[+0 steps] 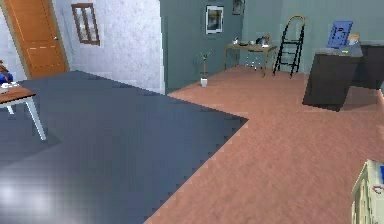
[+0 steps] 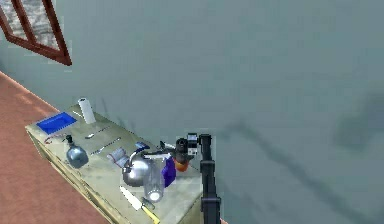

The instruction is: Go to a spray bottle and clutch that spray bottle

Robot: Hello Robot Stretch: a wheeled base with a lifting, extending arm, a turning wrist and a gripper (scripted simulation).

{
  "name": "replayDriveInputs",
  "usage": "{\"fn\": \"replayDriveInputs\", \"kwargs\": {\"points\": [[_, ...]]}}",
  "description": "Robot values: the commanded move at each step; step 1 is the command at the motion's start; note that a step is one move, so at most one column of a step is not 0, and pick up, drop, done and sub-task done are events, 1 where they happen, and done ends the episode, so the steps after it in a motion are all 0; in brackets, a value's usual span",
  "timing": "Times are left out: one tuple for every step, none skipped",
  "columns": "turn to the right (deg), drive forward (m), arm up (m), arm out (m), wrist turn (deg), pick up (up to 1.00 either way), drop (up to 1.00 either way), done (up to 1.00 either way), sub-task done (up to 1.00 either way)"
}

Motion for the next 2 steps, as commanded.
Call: {"fn": "replayDriveInputs", "kwargs": {"points": [[0.0, 0.0, 0.0, 0.0, 6.0, 0.0, 0.0, 0.0, 0.0], [0.0, 0.0, -0.3, 0.0, 0.0, 0.0, 0.0, 0.0, 0.0]]}}
